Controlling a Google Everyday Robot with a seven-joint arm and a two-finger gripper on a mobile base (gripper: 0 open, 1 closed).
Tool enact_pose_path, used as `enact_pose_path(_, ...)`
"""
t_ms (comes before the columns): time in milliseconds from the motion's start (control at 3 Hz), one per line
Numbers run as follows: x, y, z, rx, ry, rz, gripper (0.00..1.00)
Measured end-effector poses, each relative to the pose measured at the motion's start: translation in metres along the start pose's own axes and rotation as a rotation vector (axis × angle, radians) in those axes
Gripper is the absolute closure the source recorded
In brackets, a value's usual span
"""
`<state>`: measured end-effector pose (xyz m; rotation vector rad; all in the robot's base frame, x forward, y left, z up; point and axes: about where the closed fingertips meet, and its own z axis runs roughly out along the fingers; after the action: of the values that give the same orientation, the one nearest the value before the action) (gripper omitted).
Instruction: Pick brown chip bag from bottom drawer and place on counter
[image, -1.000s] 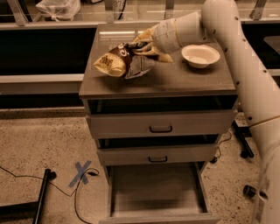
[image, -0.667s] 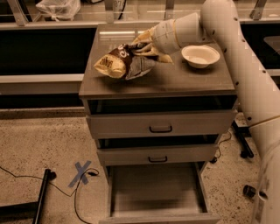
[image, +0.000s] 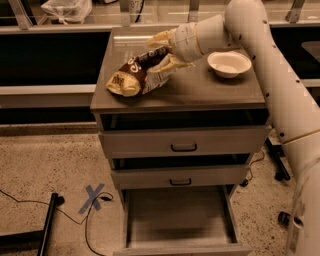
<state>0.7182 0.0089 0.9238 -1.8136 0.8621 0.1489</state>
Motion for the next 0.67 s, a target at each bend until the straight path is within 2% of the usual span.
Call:
enact_pose_path(333,-0.004,-0.003,-0.003,-0.036,0.039,-0.016,0.00)
enact_pose_path(667,-0.026,-0.019,-0.030,-0.044,0.101,-0.058,0.00)
